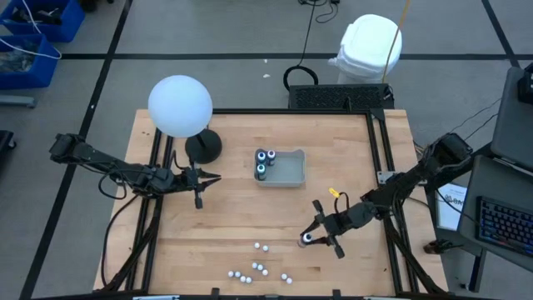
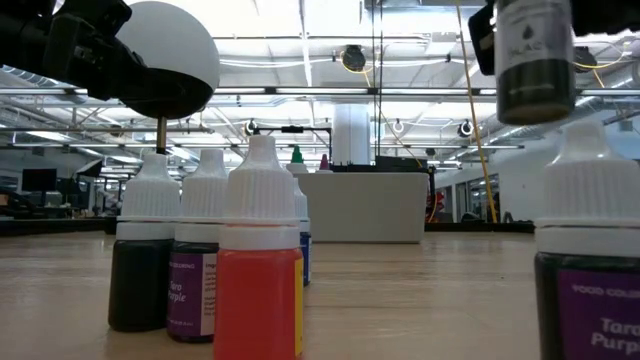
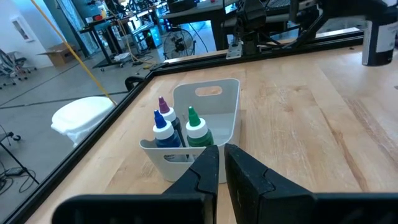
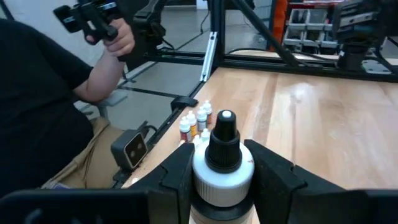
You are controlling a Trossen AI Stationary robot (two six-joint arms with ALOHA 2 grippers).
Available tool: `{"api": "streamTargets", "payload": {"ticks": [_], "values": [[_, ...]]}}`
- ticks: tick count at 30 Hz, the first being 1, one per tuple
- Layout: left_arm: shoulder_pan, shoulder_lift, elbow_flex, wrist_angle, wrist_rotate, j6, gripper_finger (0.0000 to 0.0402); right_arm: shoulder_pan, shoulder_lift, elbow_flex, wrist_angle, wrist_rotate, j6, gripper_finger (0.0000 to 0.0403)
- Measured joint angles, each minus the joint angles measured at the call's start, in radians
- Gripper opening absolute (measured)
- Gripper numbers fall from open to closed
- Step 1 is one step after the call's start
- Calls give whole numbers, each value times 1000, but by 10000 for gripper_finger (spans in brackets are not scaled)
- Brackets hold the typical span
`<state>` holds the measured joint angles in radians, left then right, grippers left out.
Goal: Pick & Place food coloring
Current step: Put the big black food coloring bottle into the gray bin
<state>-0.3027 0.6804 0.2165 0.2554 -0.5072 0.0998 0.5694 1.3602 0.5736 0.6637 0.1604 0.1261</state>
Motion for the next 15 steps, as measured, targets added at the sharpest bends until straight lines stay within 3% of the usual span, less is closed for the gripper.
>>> {"api": "streamTargets", "payload": {"ticks": [15], "values": [[0, 0, 0, 2, 0, 0, 35, -39, -21, 190, -263, 48, 25, 110]]}}
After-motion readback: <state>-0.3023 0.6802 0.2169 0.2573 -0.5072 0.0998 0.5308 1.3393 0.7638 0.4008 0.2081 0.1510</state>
